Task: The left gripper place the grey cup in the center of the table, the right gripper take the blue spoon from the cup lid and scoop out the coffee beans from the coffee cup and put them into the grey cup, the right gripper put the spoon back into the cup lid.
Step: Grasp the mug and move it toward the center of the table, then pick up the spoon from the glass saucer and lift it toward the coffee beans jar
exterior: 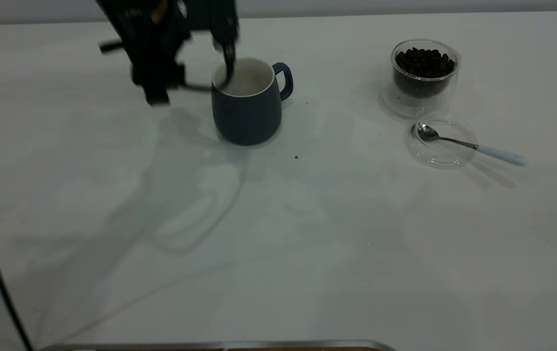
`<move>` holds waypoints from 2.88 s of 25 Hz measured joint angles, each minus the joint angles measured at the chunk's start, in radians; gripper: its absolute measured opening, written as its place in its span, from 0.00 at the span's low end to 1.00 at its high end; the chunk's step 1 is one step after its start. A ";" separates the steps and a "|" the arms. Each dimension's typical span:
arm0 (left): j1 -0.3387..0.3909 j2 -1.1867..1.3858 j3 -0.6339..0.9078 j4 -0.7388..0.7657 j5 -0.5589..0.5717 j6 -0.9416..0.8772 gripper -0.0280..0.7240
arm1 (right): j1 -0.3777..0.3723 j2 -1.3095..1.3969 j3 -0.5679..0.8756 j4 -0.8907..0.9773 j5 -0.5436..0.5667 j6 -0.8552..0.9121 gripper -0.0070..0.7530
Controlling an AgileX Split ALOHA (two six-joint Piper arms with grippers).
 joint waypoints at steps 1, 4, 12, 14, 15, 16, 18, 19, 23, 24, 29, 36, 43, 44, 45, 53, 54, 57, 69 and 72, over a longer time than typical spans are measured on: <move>0.000 -0.025 0.000 0.000 0.050 -0.035 0.77 | 0.000 0.000 0.000 0.000 0.000 0.000 0.67; 0.000 -0.100 0.000 -0.002 0.203 -0.149 0.77 | 0.000 0.000 0.000 0.000 0.000 0.000 0.67; 0.000 -0.374 0.000 -0.032 0.593 -0.368 0.77 | 0.000 0.000 0.000 0.000 0.000 0.000 0.67; 0.000 -0.456 0.000 -0.062 0.689 -0.378 0.77 | 0.000 0.000 0.000 0.000 0.000 0.000 0.67; 0.000 -0.503 0.000 -0.085 0.742 -0.378 0.77 | 0.000 0.000 0.000 0.000 0.000 0.000 0.67; 0.000 -0.552 0.000 -0.111 0.790 -0.375 0.77 | 0.000 0.000 0.000 0.000 0.000 0.000 0.67; 0.000 -0.648 0.000 -0.167 0.863 -0.369 0.77 | 0.000 0.000 0.000 0.000 0.000 0.000 0.67; 0.000 -0.703 0.000 -0.206 0.876 -0.364 0.77 | 0.000 0.000 0.000 0.000 0.000 0.000 0.67; -0.002 -0.907 0.000 -0.378 0.876 -0.317 0.77 | 0.000 0.000 0.000 0.000 0.000 0.000 0.67; -0.002 -0.959 0.002 -0.422 0.876 -0.294 0.77 | 0.000 0.000 0.000 0.000 0.000 0.000 0.67; -0.002 -1.195 0.068 -0.623 0.876 -0.180 0.77 | 0.000 0.000 0.000 0.000 0.000 0.000 0.67; -0.002 -1.462 0.346 -0.903 0.876 -0.093 0.77 | 0.000 0.000 0.000 0.000 0.000 0.000 0.67; -0.002 -1.657 0.655 -0.980 0.871 -0.090 0.77 | 0.000 0.000 0.000 0.000 0.000 0.000 0.67; -0.002 -1.678 0.687 -0.984 0.871 -0.090 0.77 | 0.000 0.000 0.000 0.000 0.000 0.000 0.67; -0.002 -1.698 0.710 -0.986 0.869 -0.087 0.77 | 0.000 0.000 0.000 0.000 0.000 0.000 0.67; -0.002 -1.797 0.791 -0.971 0.828 -0.081 0.77 | 0.000 0.000 0.000 0.000 0.000 0.000 0.67; -0.002 -1.803 0.791 -0.971 0.827 -0.081 0.77 | 0.000 0.000 0.000 0.000 0.000 0.000 0.67; -0.002 -1.823 0.791 -0.971 0.825 -0.081 0.77 | 0.000 0.000 0.000 0.000 0.000 0.000 0.67; 0.226 -1.930 0.791 -0.973 0.825 -0.078 0.77 | 0.000 0.000 0.000 0.000 0.000 0.000 0.67; 0.376 -1.983 0.791 -0.972 0.826 -0.078 0.77 | 0.000 0.000 0.000 0.000 0.000 0.000 0.67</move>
